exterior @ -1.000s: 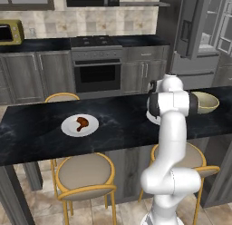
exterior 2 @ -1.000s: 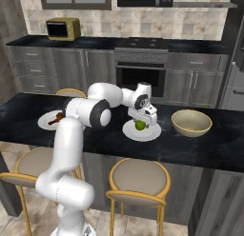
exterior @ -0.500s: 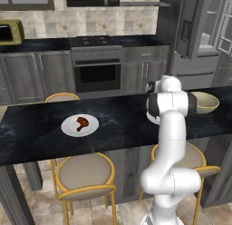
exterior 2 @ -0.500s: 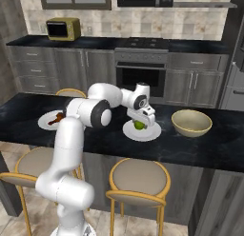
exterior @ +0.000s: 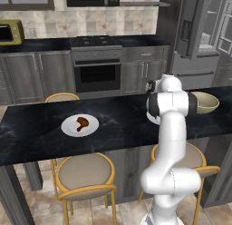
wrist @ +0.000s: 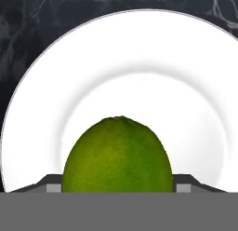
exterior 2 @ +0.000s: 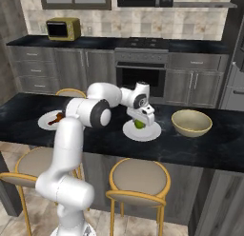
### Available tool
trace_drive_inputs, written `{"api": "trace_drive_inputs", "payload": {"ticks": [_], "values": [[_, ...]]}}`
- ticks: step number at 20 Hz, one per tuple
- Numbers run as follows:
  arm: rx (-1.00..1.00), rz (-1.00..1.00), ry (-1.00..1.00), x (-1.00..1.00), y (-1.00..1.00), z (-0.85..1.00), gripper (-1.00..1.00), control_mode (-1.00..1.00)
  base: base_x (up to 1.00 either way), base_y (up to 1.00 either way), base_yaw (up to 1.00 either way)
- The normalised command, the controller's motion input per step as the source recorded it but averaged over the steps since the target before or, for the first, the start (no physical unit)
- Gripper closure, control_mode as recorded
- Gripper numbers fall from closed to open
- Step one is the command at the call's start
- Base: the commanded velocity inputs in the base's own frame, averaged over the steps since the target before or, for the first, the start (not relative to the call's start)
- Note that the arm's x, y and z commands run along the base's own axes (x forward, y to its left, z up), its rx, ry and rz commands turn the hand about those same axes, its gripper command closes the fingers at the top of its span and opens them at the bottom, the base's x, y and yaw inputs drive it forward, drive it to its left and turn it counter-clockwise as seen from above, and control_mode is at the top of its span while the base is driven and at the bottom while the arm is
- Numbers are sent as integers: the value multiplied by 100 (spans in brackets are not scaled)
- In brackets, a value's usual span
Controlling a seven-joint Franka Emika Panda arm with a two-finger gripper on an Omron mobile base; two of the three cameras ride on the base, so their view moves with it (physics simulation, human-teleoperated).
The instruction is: Pick the chicken drumstick and lime from their plates and place them in the bowl. Then put the bowl in the fridge.
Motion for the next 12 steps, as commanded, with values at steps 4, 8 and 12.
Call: {"api": "trace_drive_inputs", "payload": {"ticks": [4,8,12], "values": [[1,4,-3,-9,-23,54,100,-100,0,0,0],[0,9,-7,-13,-27,63,100,-100,0,0,0],[0,4,-4,-14,-39,59,100,-100,0,0,0]]}}
